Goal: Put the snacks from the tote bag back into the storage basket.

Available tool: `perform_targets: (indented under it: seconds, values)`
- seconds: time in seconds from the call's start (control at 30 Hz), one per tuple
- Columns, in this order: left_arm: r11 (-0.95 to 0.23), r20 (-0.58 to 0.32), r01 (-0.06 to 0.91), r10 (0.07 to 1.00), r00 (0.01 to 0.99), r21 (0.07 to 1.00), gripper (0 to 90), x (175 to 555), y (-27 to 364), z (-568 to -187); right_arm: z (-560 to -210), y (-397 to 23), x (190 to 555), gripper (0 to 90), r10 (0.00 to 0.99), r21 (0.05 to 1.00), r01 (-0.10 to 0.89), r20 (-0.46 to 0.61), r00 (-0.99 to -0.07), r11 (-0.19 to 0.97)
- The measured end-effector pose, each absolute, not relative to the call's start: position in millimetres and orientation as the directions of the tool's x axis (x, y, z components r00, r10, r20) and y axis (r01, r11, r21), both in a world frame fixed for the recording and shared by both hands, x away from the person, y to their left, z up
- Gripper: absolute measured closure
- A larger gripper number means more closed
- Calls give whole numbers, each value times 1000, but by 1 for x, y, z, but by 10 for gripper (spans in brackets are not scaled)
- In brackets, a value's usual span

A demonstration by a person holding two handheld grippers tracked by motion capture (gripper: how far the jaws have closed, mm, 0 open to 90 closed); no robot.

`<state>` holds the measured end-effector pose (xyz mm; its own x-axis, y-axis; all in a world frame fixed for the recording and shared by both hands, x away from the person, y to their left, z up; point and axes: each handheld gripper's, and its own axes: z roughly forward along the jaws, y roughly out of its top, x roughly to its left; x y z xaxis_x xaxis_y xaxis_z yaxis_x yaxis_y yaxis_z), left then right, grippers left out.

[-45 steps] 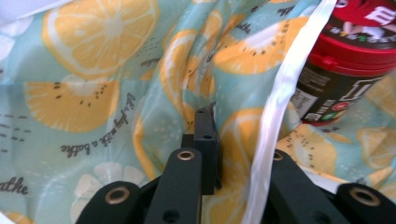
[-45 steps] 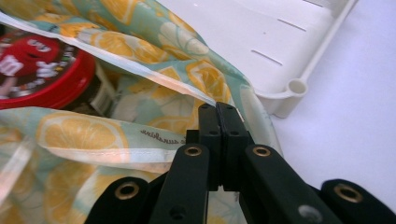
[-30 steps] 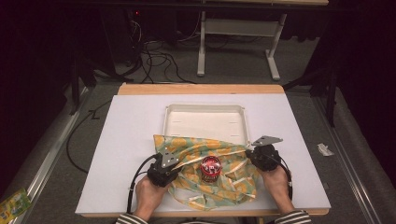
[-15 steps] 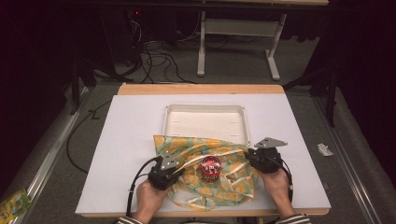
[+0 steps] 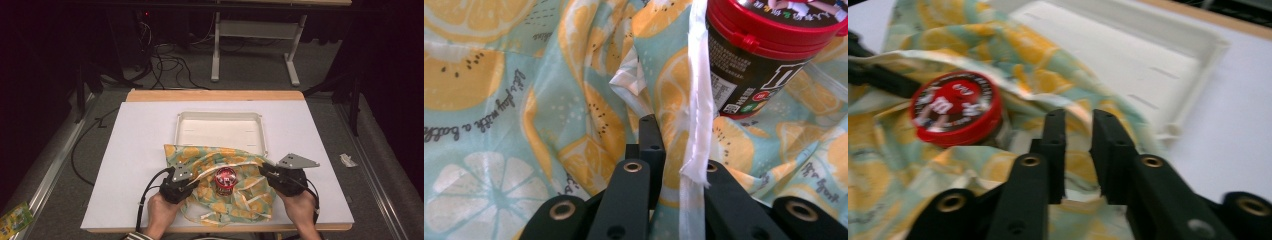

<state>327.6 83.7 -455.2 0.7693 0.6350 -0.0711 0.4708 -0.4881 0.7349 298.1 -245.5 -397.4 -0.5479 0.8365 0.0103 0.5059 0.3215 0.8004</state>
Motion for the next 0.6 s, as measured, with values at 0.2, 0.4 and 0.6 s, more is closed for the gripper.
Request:
perform_targets:
  seconds: [0.2, 0.4, 0.6]
  values:
    - [-485, -69, 466, 634, 770, 740, 897, 327, 83, -454, -420, -217, 314, 878, 810, 754, 540, 18, -586, 374]
    - [-481, -68, 466, 638, 767, 743, 897, 327, 87, -452, -440, -200, 326, 885, 804, 696, 595, 42, -594, 402]
    - [-475, -68, 467, 643, 763, 746, 896, 327, 87, -452, -455, -199, 325, 885, 800, 627, 621, -5, -600, 470]
